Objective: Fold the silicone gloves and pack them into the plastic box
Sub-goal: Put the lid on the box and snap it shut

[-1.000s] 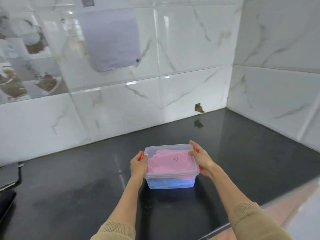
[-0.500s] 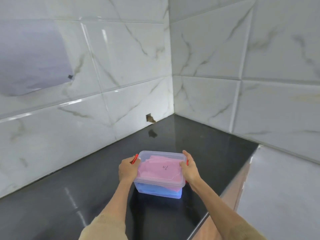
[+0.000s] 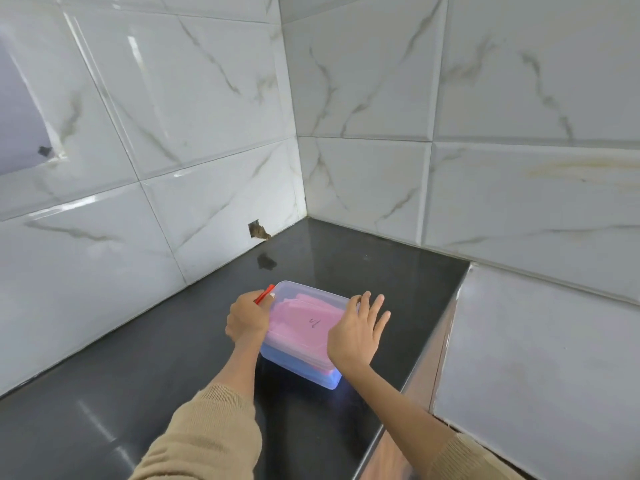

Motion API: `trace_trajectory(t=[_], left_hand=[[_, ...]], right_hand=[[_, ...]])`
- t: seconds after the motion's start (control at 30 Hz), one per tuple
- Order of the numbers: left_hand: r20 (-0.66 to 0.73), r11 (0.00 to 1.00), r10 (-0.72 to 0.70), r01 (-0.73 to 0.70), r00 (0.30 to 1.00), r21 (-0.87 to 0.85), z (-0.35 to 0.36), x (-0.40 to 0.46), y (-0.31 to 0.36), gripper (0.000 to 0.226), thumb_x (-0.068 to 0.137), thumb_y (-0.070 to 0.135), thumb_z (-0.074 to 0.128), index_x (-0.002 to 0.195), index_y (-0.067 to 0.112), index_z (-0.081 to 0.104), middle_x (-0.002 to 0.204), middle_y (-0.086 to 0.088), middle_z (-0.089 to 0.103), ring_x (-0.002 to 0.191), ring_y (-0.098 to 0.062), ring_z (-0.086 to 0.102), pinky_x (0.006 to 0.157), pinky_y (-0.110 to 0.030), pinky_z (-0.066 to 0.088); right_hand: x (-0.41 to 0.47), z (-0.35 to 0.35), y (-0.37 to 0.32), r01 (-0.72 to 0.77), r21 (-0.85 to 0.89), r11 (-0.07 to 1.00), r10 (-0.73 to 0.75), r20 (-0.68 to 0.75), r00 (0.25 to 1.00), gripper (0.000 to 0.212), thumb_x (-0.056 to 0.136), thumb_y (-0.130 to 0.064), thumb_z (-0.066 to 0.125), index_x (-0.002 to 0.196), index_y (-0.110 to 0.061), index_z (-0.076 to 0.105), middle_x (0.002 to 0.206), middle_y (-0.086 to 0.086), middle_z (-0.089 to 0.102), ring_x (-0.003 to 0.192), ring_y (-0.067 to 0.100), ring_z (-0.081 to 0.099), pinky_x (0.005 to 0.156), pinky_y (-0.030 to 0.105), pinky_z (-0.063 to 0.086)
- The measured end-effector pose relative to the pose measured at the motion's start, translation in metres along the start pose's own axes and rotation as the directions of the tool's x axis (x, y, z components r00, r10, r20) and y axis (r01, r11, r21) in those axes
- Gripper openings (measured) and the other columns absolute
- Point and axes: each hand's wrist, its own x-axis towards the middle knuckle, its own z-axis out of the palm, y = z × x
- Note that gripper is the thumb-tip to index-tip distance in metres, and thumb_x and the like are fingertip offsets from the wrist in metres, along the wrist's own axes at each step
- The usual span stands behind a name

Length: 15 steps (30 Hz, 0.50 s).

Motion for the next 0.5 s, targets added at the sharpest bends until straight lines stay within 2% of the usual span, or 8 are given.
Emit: trace_trajectory(t=[0.23, 0.37, 0.43, 0.5], left_hand=[[0.100, 0.982, 0.190, -0.191, 0.977, 0.003, 0.004, 0.015, 0.000, 0.035, 0.093, 0.039, 0.053, 0.111, 0.014, 0.070, 0.106, -0.009, 0.073, 0.096, -0.029, 0.066, 0.088, -0.042, 0.054], [0.127, 0.967, 0.243, -0.250, 0.962, 0.044, 0.008, 0.021, 0.000, 0.039, 0.095, 0.040, 0.050, 0.116, 0.013, 0.067, 0.112, -0.010, 0.071, 0.100, -0.029, 0.065, 0.089, -0.041, 0.052], [0.097, 0.961, 0.258, -0.266, 0.961, 0.077, 0.009, 0.021, 0.001, 0.043, 0.097, 0.040, 0.046, 0.127, 0.013, 0.059, 0.124, -0.010, 0.065, 0.114, -0.029, 0.060, 0.101, -0.043, 0.045], [-0.023, 0.957, 0.280, -0.277, 0.960, 0.083, 0.008, 0.016, 0.004, 0.046, 0.099, 0.038, 0.041, 0.137, 0.014, 0.048, 0.137, -0.010, 0.056, 0.131, -0.028, 0.048, 0.115, -0.047, 0.026]], right_hand=[[-0.006, -0.003, -0.010, 0.105, -0.114, 0.988, -0.101, 0.041, 0.994, 0.061, 0.087, 0.002, 0.037, 0.144, 0.008, 0.016, 0.156, 0.028, 0.009, 0.143, 0.047, -0.011, 0.116, 0.053, -0.007], [-0.006, -0.002, -0.013, 0.135, -0.233, 0.963, -0.126, 0.054, 0.991, 0.059, 0.092, -0.007, 0.037, 0.146, 0.005, 0.016, 0.156, 0.025, 0.011, 0.145, 0.043, -0.008, 0.116, 0.052, -0.008], [-0.006, -0.003, -0.013, 0.152, -0.286, 0.946, -0.137, 0.073, 0.988, 0.060, 0.093, -0.010, 0.038, 0.146, 0.005, 0.014, 0.157, 0.026, 0.009, 0.146, 0.040, -0.007, 0.116, 0.051, -0.010], [-0.005, -0.001, -0.014, 0.200, -0.333, 0.922, -0.181, 0.086, 0.980, 0.062, 0.093, -0.013, 0.038, 0.145, 0.008, 0.012, 0.156, 0.028, 0.007, 0.146, 0.040, -0.006, 0.116, 0.049, -0.011]])
